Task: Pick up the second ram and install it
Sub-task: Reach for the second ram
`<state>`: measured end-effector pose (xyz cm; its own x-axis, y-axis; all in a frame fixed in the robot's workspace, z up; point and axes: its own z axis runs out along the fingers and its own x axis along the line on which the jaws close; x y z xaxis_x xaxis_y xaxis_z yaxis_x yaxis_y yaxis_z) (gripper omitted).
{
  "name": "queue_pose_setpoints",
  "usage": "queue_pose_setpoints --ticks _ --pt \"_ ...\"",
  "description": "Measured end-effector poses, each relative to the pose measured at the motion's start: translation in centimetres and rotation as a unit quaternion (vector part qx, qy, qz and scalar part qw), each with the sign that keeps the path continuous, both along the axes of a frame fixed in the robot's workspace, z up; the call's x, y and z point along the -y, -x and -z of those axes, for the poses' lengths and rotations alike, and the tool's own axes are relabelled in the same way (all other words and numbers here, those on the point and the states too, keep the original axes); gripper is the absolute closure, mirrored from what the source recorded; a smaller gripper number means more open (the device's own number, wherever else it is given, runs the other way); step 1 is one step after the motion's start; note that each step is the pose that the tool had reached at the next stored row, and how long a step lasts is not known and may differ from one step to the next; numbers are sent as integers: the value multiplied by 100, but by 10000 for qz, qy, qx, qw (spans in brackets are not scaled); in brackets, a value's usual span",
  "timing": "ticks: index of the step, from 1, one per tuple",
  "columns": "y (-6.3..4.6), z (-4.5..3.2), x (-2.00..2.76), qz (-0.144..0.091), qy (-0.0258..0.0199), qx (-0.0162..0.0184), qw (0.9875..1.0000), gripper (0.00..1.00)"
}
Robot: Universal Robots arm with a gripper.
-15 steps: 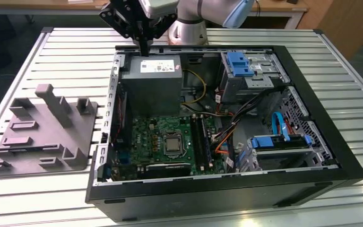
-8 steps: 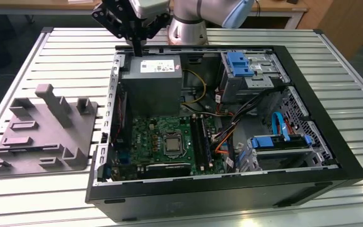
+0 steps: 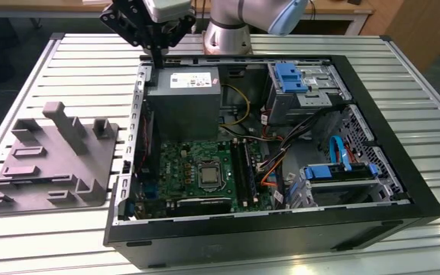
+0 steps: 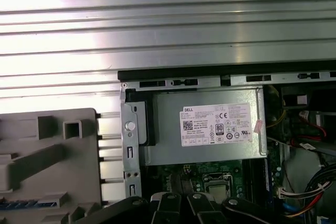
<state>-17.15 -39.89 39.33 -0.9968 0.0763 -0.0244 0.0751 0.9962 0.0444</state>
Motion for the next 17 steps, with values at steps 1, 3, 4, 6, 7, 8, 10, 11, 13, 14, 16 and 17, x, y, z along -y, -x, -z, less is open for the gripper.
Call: queue_pose_setpoints --ticks 1,3,4,6,7,8,10,11,13,14,16,17 --pt "17 0 0 0 0 0 10000 90" --pt "52 0 0 0 0 0 10000 90" --pt "69 0 0 -1 0 0 10000 90" --pt "103 0 0 -1 0 0 10000 90" --pt "121 0 0 0 0 0 10000 90" --pt "138 0 0 0 0 0 10000 90" --pt "170 0 0 0 0 0 10000 90" --pt "184 0 0 0 0 0 10000 90" --pt "208 0 0 0 0 0 10000 90" --pt "219 0 0 0 0 0 10000 90" --pt "242 1 0 0 0 0 10000 90" --pt "258 1 0 -1 0 0 10000 90"
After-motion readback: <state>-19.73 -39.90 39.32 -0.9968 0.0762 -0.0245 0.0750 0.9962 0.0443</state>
